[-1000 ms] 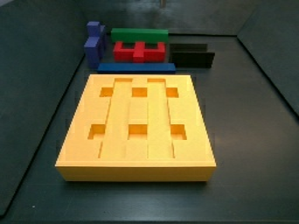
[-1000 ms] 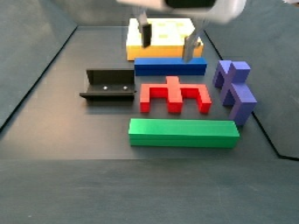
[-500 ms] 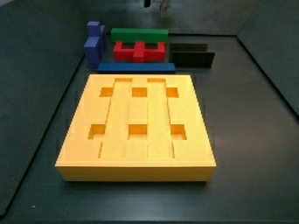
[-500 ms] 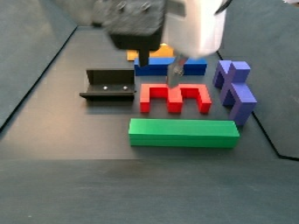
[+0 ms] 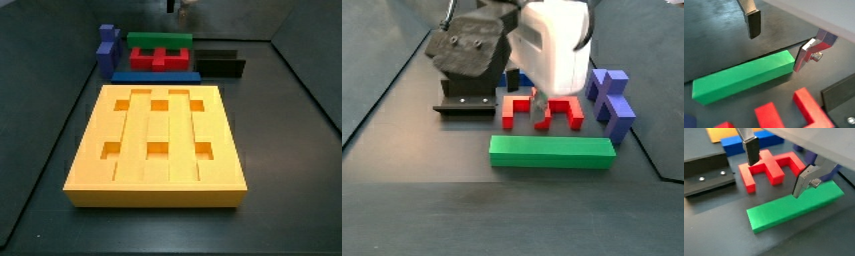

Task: Pick up the green object. Move up. Move to above the board. Insert the green object.
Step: Pick up the green object.

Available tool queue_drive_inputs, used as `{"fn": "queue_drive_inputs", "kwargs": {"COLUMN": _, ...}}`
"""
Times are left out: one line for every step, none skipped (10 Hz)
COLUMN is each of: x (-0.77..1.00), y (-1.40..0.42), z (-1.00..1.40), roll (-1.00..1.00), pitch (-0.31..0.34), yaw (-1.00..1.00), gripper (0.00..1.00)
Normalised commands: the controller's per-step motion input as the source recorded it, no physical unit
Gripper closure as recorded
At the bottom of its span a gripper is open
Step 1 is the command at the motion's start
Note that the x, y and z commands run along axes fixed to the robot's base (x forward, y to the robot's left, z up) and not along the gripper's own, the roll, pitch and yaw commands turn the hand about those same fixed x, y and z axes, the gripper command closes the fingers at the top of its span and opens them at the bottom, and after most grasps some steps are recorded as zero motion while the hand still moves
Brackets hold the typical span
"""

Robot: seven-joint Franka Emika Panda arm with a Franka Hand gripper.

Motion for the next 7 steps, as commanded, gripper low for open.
{"fn": "queue_drive_inputs", "kwargs": {"x": 0.02, "y": 0.22, "z": -0.11, "roll": -0.19, "pitch": 0.000, "yaw": -0.61, "gripper": 0.00}}
{"fn": "queue_drive_inputs", "kwargs": {"x": 0.03, "y": 0.19, "z": -0.11, "roll": -0.24, "pitch": -0.010, "yaw": -0.60, "gripper": 0.00}}
{"fn": "queue_drive_inputs", "kwargs": {"x": 0.00, "y": 0.21, "z": -0.15, "roll": -0.24, "pitch": 0.000, "yaw": -0.59, "gripper": 0.00}}
{"fn": "queue_drive_inputs", "kwargs": {"x": -0.08, "y": 0.26, "z": -0.10, "roll": -0.22, "pitch": -0.016, "yaw": -0.51, "gripper": 0.00}}
{"fn": "queue_drive_inputs", "kwargs": {"x": -0.13, "y": 0.18, "z": -0.23, "roll": -0.10, "pitch": -0.047, "yaw": -0.23, "gripper": 0.00}}
{"fn": "queue_drive_inputs", "kwargs": {"x": 0.00, "y": 0.08, "z": 0.00, "roll": 0.00, "pitch": 0.000, "yaw": 0.00, "gripper": 0.00}}
{"fn": "queue_drive_inputs", "kwargs": {"x": 0.00, "y": 0.00, "z": -0.12, "roll": 0.00, "pitch": 0.000, "yaw": 0.00, "gripper": 0.00}}
